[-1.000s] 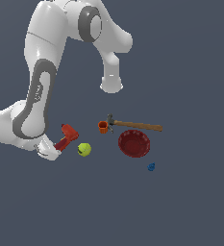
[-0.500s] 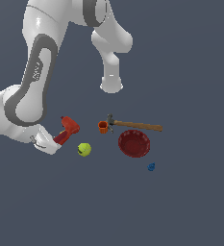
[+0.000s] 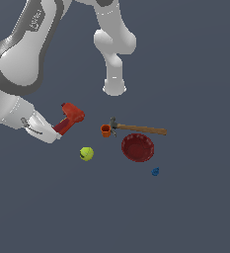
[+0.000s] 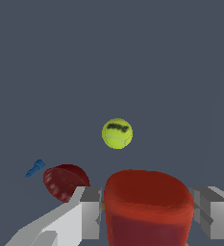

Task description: Pick up a designated object from a clutter of objects.

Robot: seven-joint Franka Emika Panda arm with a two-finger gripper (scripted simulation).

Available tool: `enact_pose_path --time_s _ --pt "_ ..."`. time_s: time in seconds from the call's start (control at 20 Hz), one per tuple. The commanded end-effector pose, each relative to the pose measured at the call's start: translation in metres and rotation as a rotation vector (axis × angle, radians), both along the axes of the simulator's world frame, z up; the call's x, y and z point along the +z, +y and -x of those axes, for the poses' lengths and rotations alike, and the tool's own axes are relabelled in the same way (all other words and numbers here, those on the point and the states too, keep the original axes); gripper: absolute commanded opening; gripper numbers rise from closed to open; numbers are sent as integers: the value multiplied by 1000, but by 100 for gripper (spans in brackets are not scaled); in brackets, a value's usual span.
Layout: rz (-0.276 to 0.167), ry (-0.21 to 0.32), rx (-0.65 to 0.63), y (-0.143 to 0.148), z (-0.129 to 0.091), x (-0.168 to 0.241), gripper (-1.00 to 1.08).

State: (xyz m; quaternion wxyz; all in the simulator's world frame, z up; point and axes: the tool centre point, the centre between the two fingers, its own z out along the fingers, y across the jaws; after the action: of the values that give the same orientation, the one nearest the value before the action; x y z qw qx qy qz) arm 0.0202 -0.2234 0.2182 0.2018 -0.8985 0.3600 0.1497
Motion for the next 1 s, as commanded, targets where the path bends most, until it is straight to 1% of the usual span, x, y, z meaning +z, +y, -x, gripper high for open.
enact_pose_path --time_s 0.0,0.55,0.75,0.95 --pt "1 -1 0 9 -1 31 -100" --pt "0 1 2 43 -8 151 -100" --pt "-2 1 1 50 -11 180 -100" --pt "-2 1 1 55 -13 198 -100"
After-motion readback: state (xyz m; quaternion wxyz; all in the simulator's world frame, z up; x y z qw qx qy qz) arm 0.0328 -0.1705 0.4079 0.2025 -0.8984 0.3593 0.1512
